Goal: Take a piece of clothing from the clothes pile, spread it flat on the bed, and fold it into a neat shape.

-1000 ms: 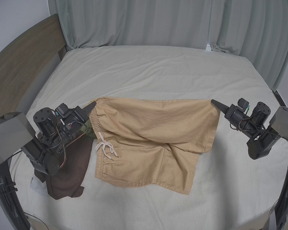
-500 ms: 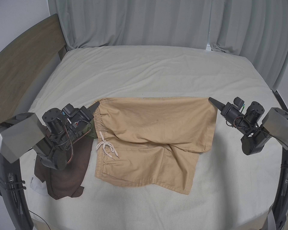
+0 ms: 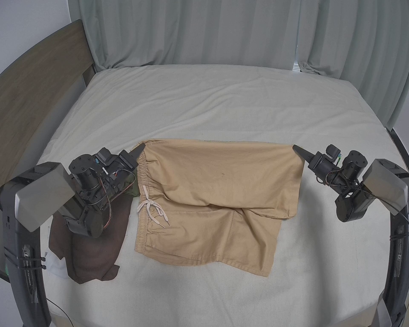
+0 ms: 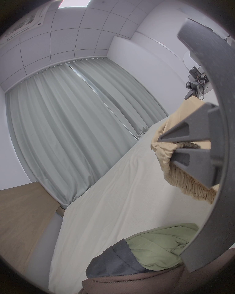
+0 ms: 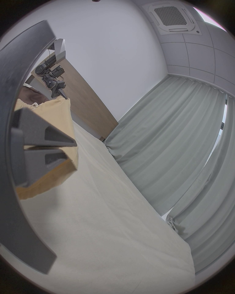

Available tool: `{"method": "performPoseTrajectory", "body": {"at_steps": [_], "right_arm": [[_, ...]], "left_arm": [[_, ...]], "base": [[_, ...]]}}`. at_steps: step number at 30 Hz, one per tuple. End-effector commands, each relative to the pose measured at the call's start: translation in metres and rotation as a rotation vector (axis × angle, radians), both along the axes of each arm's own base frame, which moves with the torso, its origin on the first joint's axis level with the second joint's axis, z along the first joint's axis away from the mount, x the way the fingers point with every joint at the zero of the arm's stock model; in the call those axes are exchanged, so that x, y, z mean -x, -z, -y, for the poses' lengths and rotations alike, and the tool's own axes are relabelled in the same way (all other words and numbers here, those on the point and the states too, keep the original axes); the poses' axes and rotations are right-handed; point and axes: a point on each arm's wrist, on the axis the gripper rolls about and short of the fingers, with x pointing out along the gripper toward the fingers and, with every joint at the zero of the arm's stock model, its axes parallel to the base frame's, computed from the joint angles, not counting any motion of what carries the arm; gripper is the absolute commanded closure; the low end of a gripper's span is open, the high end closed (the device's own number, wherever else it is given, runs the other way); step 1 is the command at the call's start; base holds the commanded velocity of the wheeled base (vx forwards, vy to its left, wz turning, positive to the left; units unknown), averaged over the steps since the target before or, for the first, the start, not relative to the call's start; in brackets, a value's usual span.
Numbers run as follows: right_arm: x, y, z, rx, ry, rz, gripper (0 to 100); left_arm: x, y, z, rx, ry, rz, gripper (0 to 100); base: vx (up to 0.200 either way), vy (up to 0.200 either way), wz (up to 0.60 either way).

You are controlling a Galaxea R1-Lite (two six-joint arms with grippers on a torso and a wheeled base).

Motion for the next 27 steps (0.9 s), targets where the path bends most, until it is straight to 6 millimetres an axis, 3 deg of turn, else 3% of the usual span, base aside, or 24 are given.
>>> {"method": "performPoseTrajectory", "body": {"at_steps": [1, 10, 11, 13, 14, 21, 27], "right_arm": [[-0.004, 0.003, -0.001, 0.000, -0.003, 0.003, 100], [-0.012, 0.008, -0.002, -0.001, -0.004, 0.005, 100], [-0.013, 0.008, -0.003, -0.001, -0.006, 0.008, 100], [-0.015, 0.008, -0.003, -0.001, -0.004, 0.012, 100], [-0.016, 0.009, -0.004, -0.002, -0.003, 0.014, 0], [-0.019, 0.010, -0.003, -0.007, 0.015, 0.023, 0], [0.002, -0.002, -0.007, -0.004, 0.005, -0.013, 0]], "left_arm": [[-0.007, 0.009, 0.001, 0.006, 0.002, -0.009, 100], [-0.012, 0.014, 0.002, 0.023, 0.009, -0.017, 100], [-0.012, 0.013, 0.002, 0.024, 0.009, -0.013, 0], [-0.015, 0.016, 0.002, 0.028, 0.010, -0.014, 0], [-0.016, 0.016, 0.002, 0.033, 0.010, -0.011, 0], [-0.017, 0.016, 0.006, 0.048, 0.020, -0.018, 0], [-0.013, 0.023, 0.006, 0.043, 0.018, -0.059, 0]], "base": [[0.000, 0.000, 0.00], [0.000, 0.000, 0.00], [0.000, 0.000, 0.00], [0.000, 0.000, 0.00], [0.000, 0.000, 0.00], [0.000, 0.000, 0.00], [0.000, 0.000, 0.00]]}}
